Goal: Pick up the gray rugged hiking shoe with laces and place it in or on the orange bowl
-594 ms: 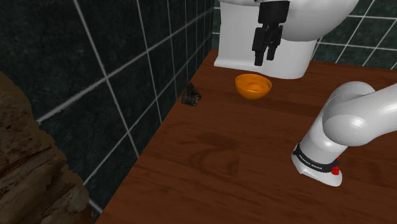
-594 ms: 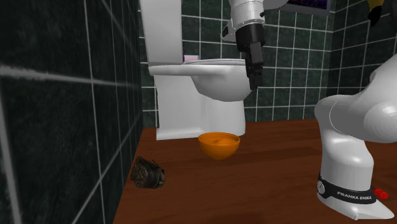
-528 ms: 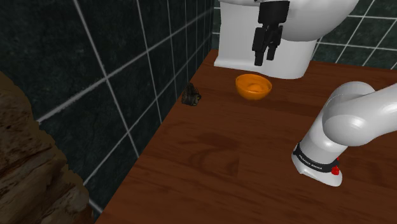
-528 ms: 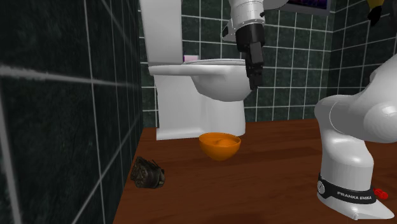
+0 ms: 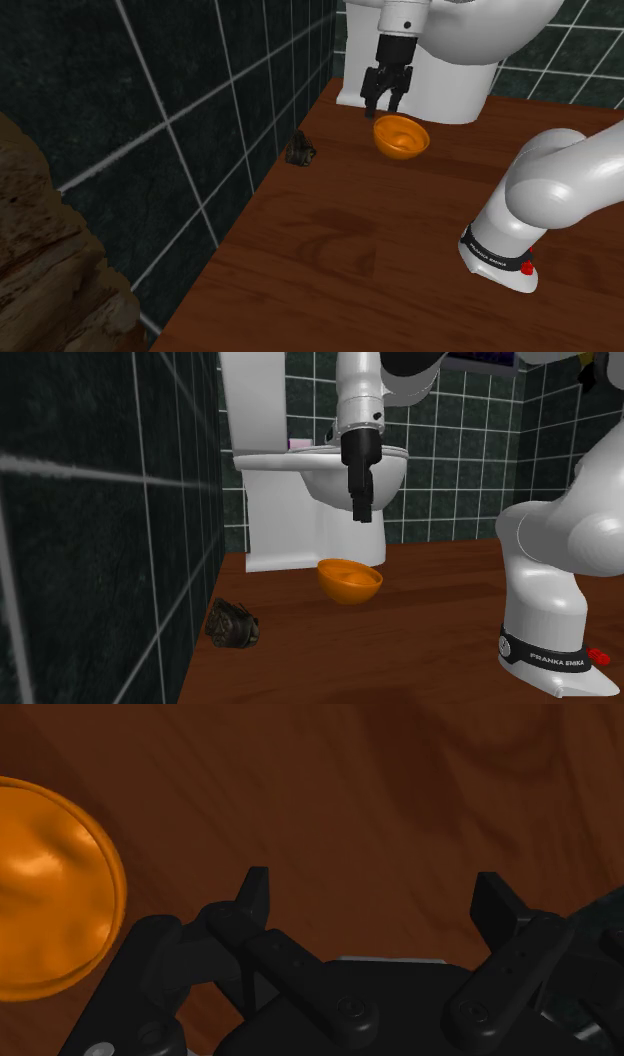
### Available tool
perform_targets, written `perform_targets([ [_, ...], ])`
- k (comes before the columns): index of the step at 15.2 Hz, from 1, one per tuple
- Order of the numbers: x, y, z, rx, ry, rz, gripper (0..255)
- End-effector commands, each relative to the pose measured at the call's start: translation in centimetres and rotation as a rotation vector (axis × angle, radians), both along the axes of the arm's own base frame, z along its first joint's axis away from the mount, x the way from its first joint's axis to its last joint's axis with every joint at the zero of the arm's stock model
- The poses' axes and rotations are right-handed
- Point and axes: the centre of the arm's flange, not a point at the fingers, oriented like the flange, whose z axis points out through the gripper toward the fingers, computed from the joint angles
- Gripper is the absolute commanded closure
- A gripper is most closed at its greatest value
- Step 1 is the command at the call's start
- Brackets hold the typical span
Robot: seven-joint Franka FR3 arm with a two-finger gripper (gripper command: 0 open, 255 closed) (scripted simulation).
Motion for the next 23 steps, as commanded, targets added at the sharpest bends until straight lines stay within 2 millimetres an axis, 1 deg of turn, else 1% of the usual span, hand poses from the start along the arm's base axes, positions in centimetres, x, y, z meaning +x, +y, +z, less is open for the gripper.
perform_targets([
  [1, 1.7, 0.0, -2.0, 0.011, -0.028, -0.038, 0],
  [12, 10.8, -2.4, -10.5, 0.070, -0.163, -0.236, 0],
  [23, 20.5, -6.2, -18.0, 0.129, -0.298, -0.434, 0],
])
